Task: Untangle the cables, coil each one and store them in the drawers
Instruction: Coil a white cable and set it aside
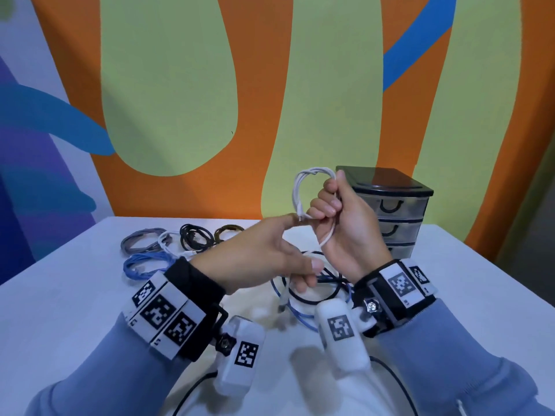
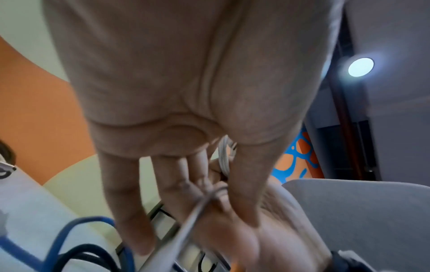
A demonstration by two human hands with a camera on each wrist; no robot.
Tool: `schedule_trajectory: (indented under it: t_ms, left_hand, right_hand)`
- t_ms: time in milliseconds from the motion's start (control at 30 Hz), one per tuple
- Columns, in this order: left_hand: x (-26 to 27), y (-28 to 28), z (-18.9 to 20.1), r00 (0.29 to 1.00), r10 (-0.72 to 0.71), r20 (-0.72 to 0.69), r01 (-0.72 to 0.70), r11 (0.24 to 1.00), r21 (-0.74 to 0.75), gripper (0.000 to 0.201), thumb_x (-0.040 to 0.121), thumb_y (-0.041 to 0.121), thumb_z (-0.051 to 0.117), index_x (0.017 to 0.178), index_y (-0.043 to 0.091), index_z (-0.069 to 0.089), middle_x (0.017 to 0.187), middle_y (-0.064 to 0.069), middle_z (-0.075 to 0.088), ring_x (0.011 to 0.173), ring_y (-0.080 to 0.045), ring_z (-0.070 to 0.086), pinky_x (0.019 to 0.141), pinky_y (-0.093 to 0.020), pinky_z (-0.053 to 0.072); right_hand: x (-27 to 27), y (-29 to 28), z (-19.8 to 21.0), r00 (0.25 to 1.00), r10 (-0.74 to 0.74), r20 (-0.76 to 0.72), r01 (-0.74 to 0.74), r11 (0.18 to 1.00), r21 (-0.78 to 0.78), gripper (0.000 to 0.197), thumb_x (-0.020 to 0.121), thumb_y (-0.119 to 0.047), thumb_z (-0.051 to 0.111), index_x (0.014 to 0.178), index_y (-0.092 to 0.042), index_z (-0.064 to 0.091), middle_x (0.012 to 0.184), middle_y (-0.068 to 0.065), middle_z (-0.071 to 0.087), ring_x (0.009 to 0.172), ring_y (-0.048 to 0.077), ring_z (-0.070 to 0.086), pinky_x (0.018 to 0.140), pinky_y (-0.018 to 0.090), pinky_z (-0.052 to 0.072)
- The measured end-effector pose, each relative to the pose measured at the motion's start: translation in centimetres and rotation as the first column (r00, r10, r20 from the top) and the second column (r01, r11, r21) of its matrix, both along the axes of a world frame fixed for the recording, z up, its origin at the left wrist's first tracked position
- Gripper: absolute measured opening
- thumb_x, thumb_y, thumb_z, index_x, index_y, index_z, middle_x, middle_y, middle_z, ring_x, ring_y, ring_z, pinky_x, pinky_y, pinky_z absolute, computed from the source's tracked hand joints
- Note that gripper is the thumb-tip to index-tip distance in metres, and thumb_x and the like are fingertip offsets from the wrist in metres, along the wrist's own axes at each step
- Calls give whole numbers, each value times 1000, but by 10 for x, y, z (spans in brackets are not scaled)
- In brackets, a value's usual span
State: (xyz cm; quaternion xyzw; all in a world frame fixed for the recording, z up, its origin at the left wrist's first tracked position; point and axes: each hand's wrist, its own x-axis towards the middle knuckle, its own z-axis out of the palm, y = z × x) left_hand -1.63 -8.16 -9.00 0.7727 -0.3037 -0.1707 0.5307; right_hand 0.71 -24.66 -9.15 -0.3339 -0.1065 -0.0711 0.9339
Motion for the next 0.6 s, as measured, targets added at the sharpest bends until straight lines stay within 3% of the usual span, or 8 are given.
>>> schedule_trajectory:
  t_ms: [67, 133, 233, 367, 533, 600]
  left_hand:
    - [10, 7, 2, 991, 129, 27, -126, 989, -75, 35, 97, 16, 75, 131, 14, 67, 81, -10, 75, 64, -18, 62, 68, -30, 50]
    - [20, 18, 6, 963, 270, -12, -267, 942, -205, 20, 97, 16, 74, 113, 4, 76, 77, -5, 70, 61, -13, 56, 69, -30, 50]
    - [26, 32, 11, 929, 325, -177, -370, 815, -446, 17, 93, 13, 77, 105, 1, 77, 83, -9, 69, 63, -13, 59, 73, -26, 57]
    - [24, 26, 10, 950, 248, -190, -313, 757, -573, 15, 85, 18, 79, 97, 9, 78, 90, -6, 70, 72, -13, 63, 82, -27, 59]
    - [16, 13, 5, 970, 242, -2, -202, 808, -553, 19, 83, 18, 77, 100, 12, 83, 110, -4, 80, 103, -19, 71, 97, -34, 58]
    - [14, 9, 3, 963, 251, 95, -172, 848, -501, 24, 87, 15, 76, 110, 9, 82, 112, -7, 81, 105, -20, 74, 92, -33, 60]
  right_hand:
    - [2, -10, 2, 1000, -9, -1, 9, 1000, 29, 37, 111, -37, 44, 81, -17, 51, 56, -9, 28, 44, 5, 32, 46, 17, 36]
    - [3, -22, 5, 1000, -12, -8, 12, 997, 73, 37, 112, -36, 44, 81, -17, 51, 53, -9, 28, 42, 5, 31, 43, 16, 34]
    - [3, -25, 6, 1000, -19, -24, 19, 1000, 22, 38, 112, -36, 44, 80, -17, 51, 53, -9, 24, 41, 6, 25, 39, 17, 28]
    - [0, -8, 1, 996, -89, -6, 86, 972, -220, 36, 112, -31, 47, 79, -16, 49, 57, -8, 19, 43, 6, 18, 39, 18, 21]
    - [-4, 3, -3, 979, -171, 110, 203, 844, -496, 37, 112, -28, 47, 76, -17, 49, 62, -4, 21, 50, 10, 17, 45, 20, 18]
    - [-6, 7, -5, 975, -183, 129, 223, 809, -544, 38, 112, -23, 46, 74, -17, 51, 63, -2, 24, 52, 11, 18, 47, 20, 20]
